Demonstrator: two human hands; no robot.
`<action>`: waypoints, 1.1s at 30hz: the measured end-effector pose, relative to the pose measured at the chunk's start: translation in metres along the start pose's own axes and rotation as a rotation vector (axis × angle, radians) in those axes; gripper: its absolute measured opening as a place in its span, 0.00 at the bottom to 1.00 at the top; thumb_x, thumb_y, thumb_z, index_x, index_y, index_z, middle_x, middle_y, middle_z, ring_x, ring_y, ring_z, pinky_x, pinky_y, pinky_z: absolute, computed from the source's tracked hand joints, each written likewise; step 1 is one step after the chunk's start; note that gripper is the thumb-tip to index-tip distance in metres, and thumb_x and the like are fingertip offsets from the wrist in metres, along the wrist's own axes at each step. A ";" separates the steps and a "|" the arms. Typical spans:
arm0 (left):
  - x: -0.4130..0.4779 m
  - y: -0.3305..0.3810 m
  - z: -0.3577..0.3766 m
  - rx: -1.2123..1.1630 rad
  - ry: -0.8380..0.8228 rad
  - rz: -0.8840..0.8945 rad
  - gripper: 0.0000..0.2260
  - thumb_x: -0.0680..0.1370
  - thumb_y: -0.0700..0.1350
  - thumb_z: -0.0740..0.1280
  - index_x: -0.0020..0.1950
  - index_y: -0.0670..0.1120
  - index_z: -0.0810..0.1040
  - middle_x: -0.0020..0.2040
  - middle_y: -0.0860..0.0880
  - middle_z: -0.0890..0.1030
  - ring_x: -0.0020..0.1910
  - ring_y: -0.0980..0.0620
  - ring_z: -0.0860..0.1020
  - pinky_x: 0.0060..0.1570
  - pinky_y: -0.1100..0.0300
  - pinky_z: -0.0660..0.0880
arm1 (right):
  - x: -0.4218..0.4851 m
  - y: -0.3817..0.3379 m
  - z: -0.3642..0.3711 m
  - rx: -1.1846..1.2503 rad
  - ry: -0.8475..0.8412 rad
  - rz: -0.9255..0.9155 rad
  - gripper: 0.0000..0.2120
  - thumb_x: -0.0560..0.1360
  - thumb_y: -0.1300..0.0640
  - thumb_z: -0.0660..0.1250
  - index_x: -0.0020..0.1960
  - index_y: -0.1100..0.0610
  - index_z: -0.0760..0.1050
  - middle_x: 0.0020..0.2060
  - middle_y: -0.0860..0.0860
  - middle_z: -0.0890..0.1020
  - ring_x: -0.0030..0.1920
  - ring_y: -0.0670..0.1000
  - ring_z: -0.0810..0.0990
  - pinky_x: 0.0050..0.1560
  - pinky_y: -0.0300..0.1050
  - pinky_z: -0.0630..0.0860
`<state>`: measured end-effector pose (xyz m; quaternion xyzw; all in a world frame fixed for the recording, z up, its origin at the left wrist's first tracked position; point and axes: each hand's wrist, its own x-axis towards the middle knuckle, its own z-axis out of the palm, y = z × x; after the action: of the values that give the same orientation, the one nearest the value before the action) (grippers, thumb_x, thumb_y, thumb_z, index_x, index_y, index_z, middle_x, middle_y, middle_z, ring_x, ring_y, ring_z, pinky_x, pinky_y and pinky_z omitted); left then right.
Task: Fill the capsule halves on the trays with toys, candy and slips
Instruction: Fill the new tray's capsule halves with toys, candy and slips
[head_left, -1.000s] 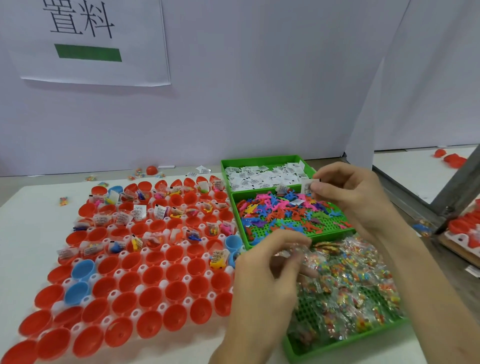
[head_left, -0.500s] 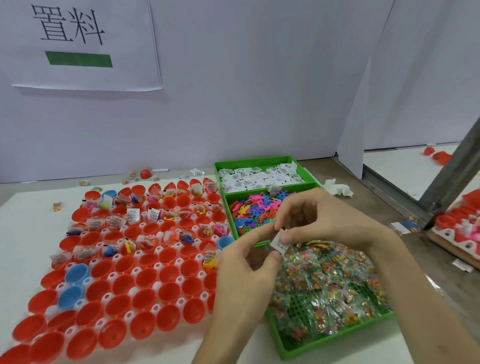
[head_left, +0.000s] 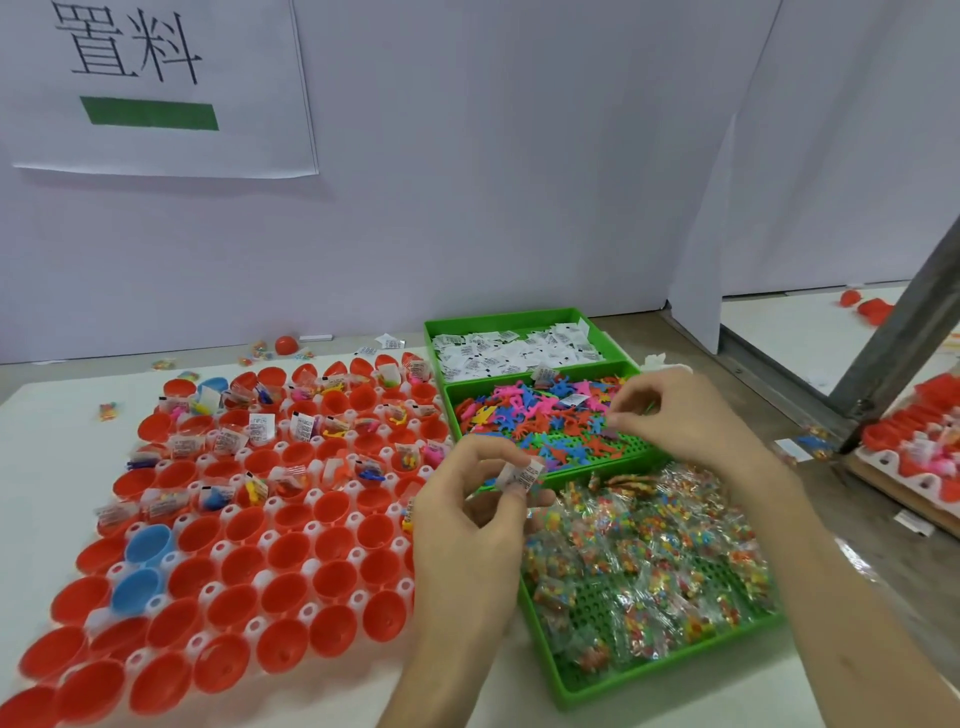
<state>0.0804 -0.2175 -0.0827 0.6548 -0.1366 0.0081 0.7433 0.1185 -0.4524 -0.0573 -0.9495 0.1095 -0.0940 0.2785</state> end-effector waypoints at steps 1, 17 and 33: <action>0.000 -0.001 0.000 0.011 -0.004 0.000 0.19 0.79 0.29 0.64 0.38 0.51 0.79 0.40 0.49 0.83 0.40 0.47 0.86 0.35 0.59 0.80 | 0.001 0.004 0.005 -0.018 -0.056 0.047 0.05 0.72 0.54 0.77 0.40 0.49 0.82 0.39 0.44 0.83 0.42 0.43 0.80 0.39 0.36 0.72; -0.002 0.005 0.004 0.107 0.004 -0.102 0.16 0.79 0.33 0.67 0.49 0.54 0.86 0.40 0.59 0.86 0.41 0.52 0.86 0.47 0.38 0.81 | 0.005 0.006 0.020 0.013 -0.113 0.107 0.07 0.69 0.56 0.80 0.42 0.48 0.82 0.37 0.49 0.79 0.36 0.46 0.75 0.35 0.40 0.67; 0.007 0.008 -0.005 -0.269 -0.004 -0.234 0.19 0.76 0.26 0.64 0.55 0.47 0.85 0.52 0.47 0.87 0.47 0.46 0.86 0.44 0.64 0.81 | -0.026 -0.058 0.007 0.579 -0.088 -0.546 0.14 0.69 0.73 0.73 0.39 0.54 0.84 0.36 0.52 0.83 0.38 0.53 0.82 0.41 0.43 0.78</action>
<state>0.0862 -0.2123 -0.0739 0.5608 -0.0608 -0.0982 0.8198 0.1041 -0.3944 -0.0347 -0.8291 -0.1896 -0.1508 0.5039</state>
